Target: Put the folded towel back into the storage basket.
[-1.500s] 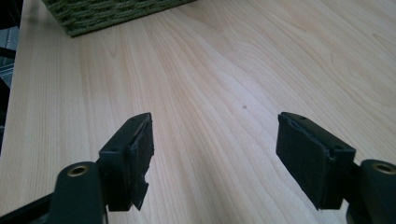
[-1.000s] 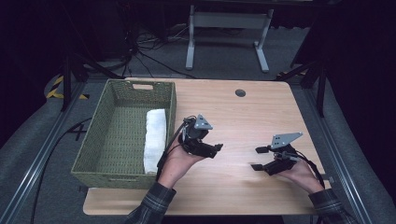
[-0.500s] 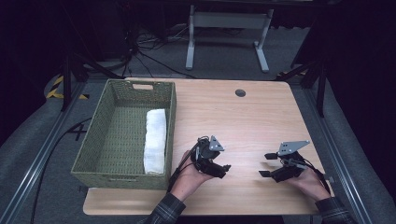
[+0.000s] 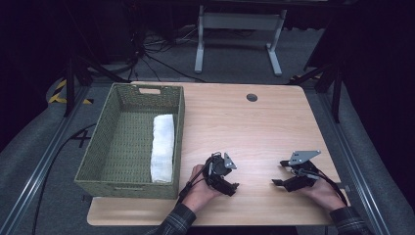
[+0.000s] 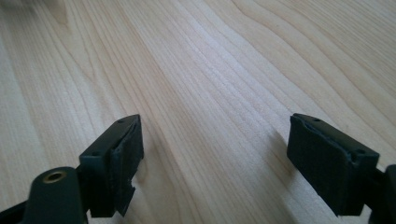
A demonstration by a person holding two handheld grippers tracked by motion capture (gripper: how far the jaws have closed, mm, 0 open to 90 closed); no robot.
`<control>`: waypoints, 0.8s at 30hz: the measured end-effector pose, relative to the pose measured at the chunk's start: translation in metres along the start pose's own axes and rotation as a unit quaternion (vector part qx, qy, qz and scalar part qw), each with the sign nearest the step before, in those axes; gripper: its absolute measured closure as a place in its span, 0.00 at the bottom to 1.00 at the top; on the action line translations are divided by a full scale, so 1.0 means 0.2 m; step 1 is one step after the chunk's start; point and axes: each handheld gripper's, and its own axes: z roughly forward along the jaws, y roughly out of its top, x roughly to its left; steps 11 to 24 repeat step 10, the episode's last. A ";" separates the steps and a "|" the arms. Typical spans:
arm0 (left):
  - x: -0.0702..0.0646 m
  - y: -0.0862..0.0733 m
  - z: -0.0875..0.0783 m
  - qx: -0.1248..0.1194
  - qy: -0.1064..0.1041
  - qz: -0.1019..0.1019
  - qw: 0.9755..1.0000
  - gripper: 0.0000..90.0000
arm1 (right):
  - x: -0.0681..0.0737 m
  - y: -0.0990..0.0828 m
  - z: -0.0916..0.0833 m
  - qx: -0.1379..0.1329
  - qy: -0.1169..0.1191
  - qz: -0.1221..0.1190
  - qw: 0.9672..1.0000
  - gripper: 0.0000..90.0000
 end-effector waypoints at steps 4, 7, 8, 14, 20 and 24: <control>0.00 0.00 0.00 0.000 -0.003 0.000 1.000 0.12 | 0.00 0.00 0.00 -0.001 0.000 0.000 1.000 0.20; 0.00 -0.01 0.00 -0.001 -0.004 0.000 1.000 0.12 | 0.00 0.00 0.00 -0.001 0.001 0.000 1.000 0.20; 0.00 -0.01 0.00 -0.003 -0.004 0.000 1.000 0.12 | 0.00 0.00 0.00 -0.001 0.000 0.000 1.000 0.20; 0.00 -0.01 0.00 -0.006 -0.004 0.001 1.000 0.11 | 0.00 0.00 0.00 -0.001 0.000 0.000 1.000 0.19; 0.00 -0.01 0.00 -0.006 -0.004 0.001 1.000 0.11 | 0.00 0.00 0.00 -0.001 0.000 0.000 1.000 0.19; 0.00 -0.01 0.00 -0.006 -0.004 0.001 1.000 0.11 | 0.00 0.00 0.00 -0.001 0.000 0.000 1.000 0.19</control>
